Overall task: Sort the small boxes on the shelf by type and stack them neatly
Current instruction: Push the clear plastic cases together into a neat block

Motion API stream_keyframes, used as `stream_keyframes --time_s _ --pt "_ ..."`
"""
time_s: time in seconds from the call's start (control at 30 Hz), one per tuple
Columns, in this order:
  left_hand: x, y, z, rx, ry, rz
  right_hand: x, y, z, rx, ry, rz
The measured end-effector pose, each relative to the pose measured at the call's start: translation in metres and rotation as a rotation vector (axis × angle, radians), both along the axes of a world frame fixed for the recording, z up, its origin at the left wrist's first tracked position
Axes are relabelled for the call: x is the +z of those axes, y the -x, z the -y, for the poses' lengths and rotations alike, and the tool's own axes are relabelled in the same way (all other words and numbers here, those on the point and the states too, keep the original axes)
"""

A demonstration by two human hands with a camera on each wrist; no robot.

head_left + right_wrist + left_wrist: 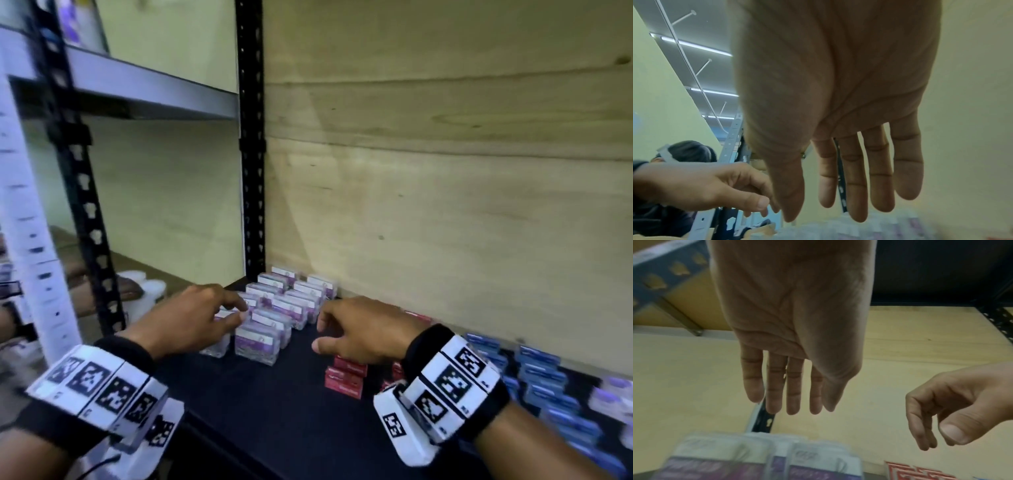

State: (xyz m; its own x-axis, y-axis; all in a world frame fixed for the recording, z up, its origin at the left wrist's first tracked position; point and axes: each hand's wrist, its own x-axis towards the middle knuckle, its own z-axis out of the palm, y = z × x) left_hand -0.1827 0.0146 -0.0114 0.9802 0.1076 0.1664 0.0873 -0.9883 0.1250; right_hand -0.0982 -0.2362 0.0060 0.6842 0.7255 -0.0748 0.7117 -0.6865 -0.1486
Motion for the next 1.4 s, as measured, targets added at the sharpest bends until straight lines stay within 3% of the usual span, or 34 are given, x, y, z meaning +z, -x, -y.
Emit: stream_keyframes --time_s 0.3,0.5,0.87,1.4 --pt "-0.041 0.002 -0.047 0.136 0.086 0.191 -0.016 0.001 -0.082 0.080 -0.011 0.044" --pt "-0.050 0.001 -0.050 0.210 0.231 0.207 -0.020 -0.001 -0.103 0.073 0.026 0.067" --pt "-0.053 0.002 -0.042 0.160 0.422 0.189 -0.015 -0.002 -0.096 0.062 0.050 -0.100" --pt "-0.059 0.015 -0.026 0.125 0.436 0.194 -0.012 0.011 -0.077 0.093 0.027 -0.235"
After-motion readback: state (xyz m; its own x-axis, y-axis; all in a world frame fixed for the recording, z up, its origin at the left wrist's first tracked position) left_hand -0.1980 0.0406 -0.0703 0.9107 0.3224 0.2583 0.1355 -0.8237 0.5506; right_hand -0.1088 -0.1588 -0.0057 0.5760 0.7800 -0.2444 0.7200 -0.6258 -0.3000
